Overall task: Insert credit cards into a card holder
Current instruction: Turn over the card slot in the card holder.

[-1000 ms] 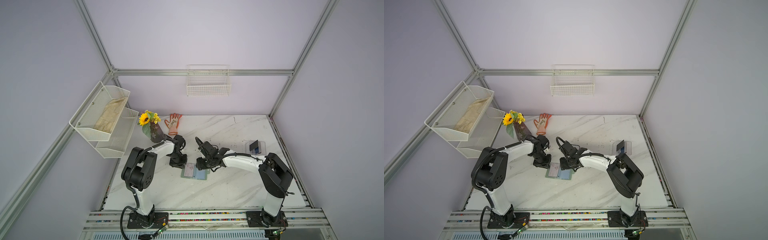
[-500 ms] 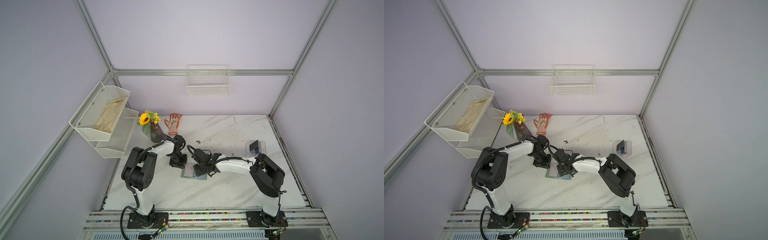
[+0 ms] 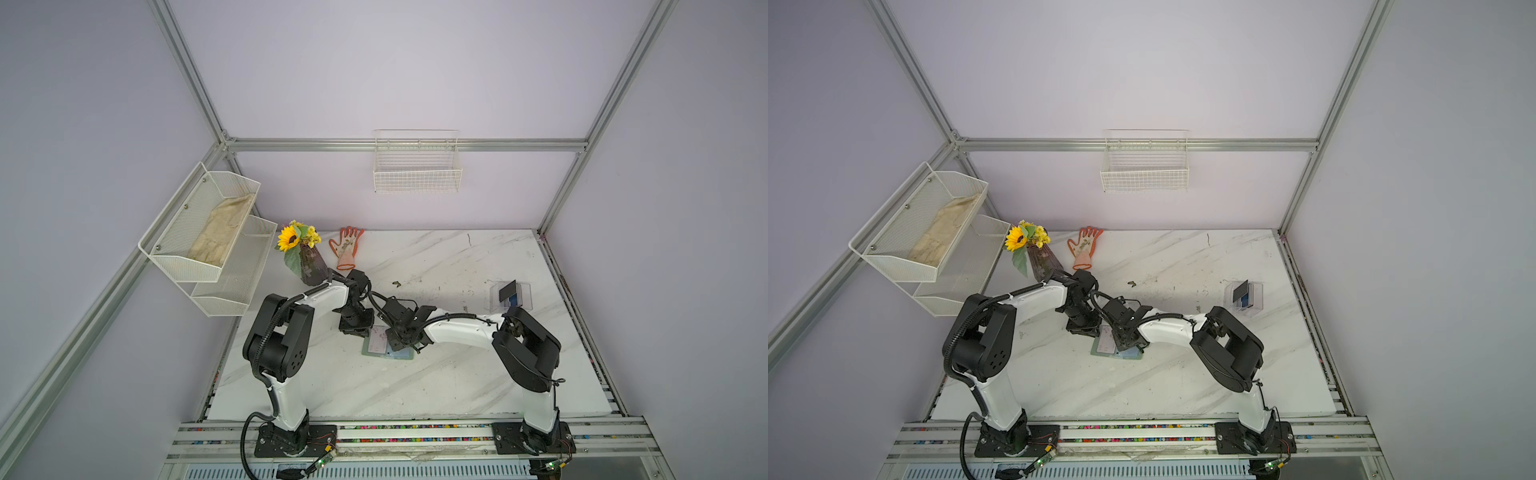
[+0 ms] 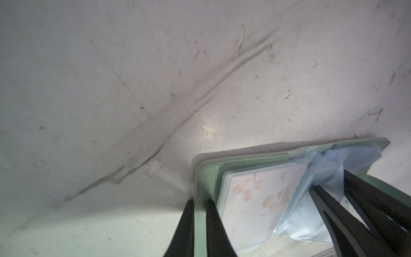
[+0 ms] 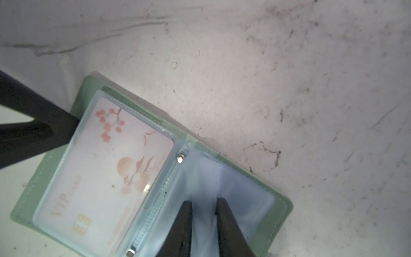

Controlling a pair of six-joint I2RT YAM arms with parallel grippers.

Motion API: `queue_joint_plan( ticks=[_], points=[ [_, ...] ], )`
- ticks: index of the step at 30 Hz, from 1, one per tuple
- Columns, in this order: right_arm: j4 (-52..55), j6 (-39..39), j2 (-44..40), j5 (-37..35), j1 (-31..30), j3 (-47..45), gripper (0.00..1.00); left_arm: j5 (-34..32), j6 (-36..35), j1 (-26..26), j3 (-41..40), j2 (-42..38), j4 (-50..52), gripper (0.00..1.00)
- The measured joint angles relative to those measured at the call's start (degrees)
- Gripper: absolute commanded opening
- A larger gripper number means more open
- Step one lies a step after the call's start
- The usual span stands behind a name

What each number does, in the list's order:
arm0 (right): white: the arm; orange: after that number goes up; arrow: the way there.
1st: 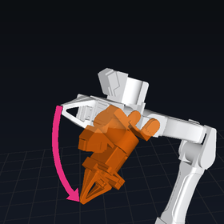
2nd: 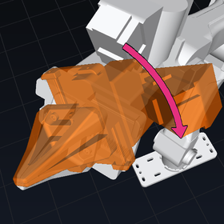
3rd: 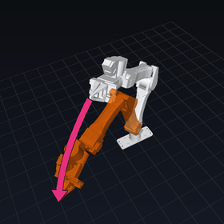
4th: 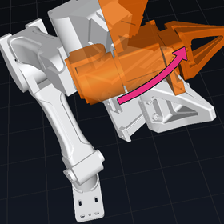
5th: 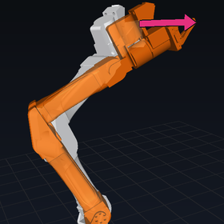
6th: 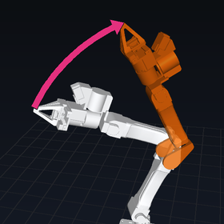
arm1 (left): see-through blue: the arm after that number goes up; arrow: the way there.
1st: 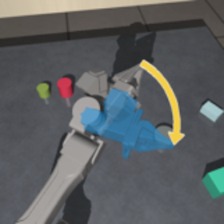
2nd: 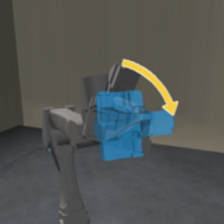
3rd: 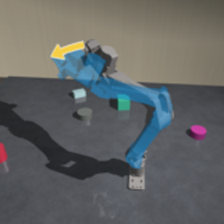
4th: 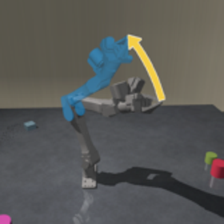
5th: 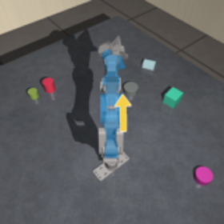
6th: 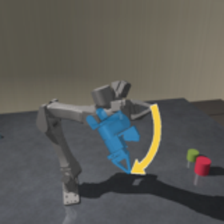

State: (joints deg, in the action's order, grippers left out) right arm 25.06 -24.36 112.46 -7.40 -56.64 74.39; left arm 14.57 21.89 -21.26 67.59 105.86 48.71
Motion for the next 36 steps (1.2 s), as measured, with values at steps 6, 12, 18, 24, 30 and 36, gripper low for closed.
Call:
queue_joint_plan(
  ticks=[6, 12, 18, 24, 30, 36],
  points=[
    [0.3, 0.0, 0.0, 0.9, 0.1, 0.4, 0.22, 0.2, 0.0, 0.2, 0.2, 0.1, 0.2, 0.13],
    [0.9, 0.0, 0.3, 2.6, 0.1, 1.4, 0.19, 0.2, 0.0, 0.2, 0.2, 0.1, 0.3, 0.13],
    [2.1, -0.2, 0.6, 4.8, 0.1, 3.4, 0.17, -0.1, 0.0, 0.7, 0.0, -0.4, 0.7, 0.14],
    [2.2, -0.2, 0.7, 6.4, 0.1, 4.2, 0.15, -0.5, 0.0, 1.7, -1.0, -2.6, 1.5, 0.14],
    [1.3, -0.4, 0.8, 8.9, 0.1, 4.2, 0.15, -0.5, 0.0, 1.8, -1.0, -3.3, 1.5, 0.14],
    [-1.7, -0.7, 1.0, 13.2, 0.1, 4.2, 0.15, -0.3, 0.0, 1.9, -1.0, -1.4, 0.9, 0.13]
  ],
)
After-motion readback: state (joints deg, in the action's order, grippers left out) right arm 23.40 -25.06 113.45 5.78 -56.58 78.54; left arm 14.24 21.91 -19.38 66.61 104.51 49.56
